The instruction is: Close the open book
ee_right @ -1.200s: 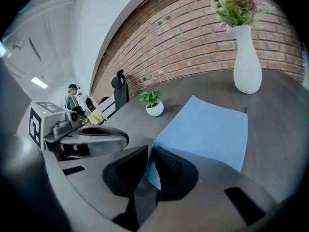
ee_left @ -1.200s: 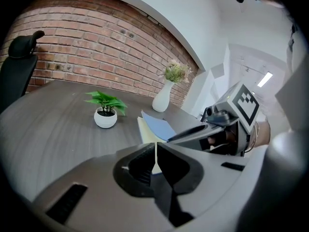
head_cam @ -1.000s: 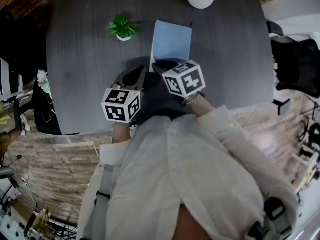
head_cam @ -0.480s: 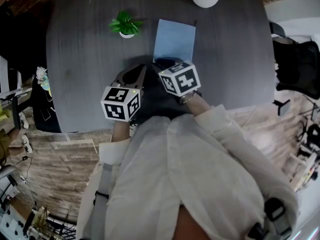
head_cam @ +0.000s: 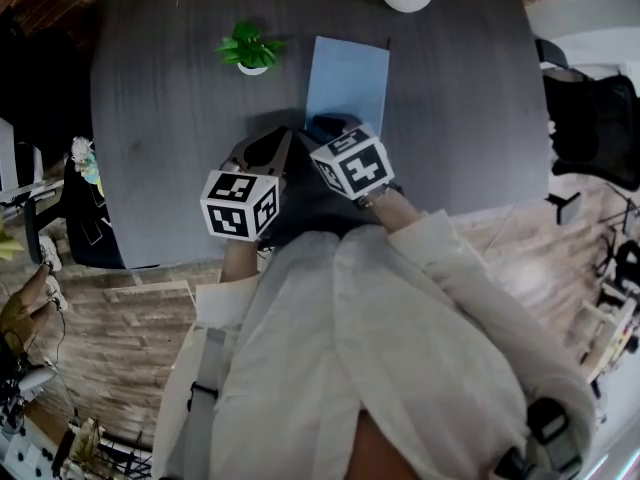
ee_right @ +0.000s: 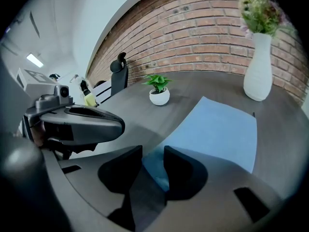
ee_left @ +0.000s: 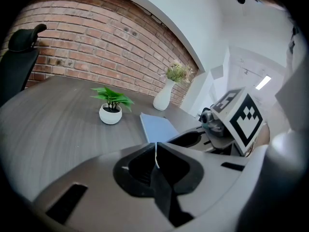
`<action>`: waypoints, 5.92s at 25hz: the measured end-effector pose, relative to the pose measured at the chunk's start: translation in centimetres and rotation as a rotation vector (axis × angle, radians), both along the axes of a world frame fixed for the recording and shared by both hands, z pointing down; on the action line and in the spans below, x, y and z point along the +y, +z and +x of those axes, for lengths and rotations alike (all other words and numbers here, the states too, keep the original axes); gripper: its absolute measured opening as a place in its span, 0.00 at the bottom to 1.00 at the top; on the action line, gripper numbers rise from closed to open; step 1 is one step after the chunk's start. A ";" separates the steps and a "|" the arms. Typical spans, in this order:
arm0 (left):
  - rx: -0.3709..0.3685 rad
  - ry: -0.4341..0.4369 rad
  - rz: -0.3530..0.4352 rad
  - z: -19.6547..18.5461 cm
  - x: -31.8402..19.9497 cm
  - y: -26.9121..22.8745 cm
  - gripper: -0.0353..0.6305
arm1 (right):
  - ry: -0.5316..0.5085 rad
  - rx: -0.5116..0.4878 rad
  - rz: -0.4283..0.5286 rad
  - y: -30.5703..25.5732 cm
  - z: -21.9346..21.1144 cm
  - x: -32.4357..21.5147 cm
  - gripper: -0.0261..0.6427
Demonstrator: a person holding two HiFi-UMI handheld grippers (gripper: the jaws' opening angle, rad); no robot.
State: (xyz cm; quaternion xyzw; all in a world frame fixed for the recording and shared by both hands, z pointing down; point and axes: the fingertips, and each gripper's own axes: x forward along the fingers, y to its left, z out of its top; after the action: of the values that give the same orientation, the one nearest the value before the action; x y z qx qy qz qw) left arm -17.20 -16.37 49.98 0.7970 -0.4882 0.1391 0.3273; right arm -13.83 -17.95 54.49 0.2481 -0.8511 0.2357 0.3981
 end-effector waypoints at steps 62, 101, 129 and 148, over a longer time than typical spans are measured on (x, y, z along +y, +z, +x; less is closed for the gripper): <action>0.101 0.132 0.187 8.5 0.6 -10.4 0.06 | 0.135 -0.656 0.176 -18.1 10.0 1.7 0.05; -0.030 0.081 -0.003 6.7 0.9 -5.2 0.06 | 0.165 -0.517 0.110 -13.5 10.2 1.8 0.04; 0.018 0.082 -0.026 6.9 1.6 -4.8 0.06 | 0.151 -0.490 0.113 -12.9 10.4 2.0 0.04; 0.038 0.094 -0.035 7.4 2.0 -4.6 0.06 | 0.151 -0.491 0.092 -12.5 10.4 2.1 0.04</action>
State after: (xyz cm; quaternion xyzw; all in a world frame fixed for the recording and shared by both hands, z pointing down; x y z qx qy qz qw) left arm -9.79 -14.33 45.38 0.8157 -0.4413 0.1477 0.3437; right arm -3.46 -15.81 42.01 0.2641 -0.9111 0.2788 0.1495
